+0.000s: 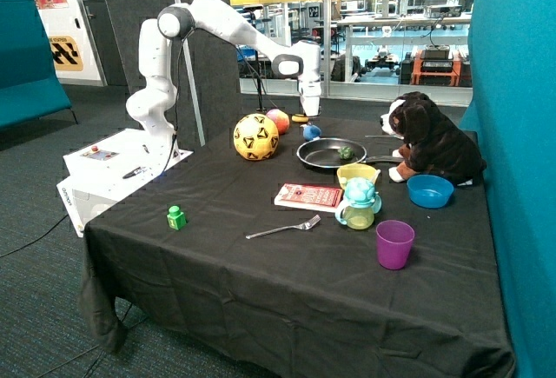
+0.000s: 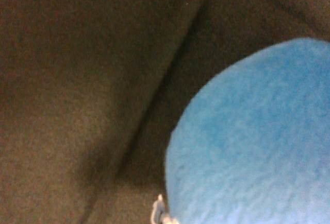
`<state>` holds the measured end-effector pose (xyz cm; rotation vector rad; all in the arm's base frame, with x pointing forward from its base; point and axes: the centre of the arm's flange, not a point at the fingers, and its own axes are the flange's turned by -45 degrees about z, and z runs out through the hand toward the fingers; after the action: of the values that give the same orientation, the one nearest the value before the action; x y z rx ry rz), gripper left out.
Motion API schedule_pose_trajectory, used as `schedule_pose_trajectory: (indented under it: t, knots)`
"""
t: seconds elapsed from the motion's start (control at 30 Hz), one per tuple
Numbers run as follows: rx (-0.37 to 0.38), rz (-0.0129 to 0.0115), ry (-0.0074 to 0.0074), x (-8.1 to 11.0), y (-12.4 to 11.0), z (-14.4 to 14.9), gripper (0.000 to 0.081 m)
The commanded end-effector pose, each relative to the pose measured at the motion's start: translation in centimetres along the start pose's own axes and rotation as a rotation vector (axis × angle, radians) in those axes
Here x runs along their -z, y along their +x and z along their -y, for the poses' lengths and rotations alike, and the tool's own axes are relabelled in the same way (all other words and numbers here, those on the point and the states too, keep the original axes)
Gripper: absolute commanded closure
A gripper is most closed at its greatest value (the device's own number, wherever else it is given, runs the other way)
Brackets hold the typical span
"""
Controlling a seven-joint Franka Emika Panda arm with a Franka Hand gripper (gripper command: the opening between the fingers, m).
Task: Sort the balls from left to right in order of size
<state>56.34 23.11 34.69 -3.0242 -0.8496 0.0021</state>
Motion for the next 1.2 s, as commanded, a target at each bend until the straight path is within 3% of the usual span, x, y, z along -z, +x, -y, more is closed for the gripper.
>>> schedule_pose_trajectory:
  t: [0.0, 1.17]
  knots:
    - [-0.007, -0.0012, -0.0006, -1.1, 0.3, 0.0, 0.0000]
    - [-0.055, -0.0012, -0.0006, -3.3, 0.9, -0.2, 0.0000]
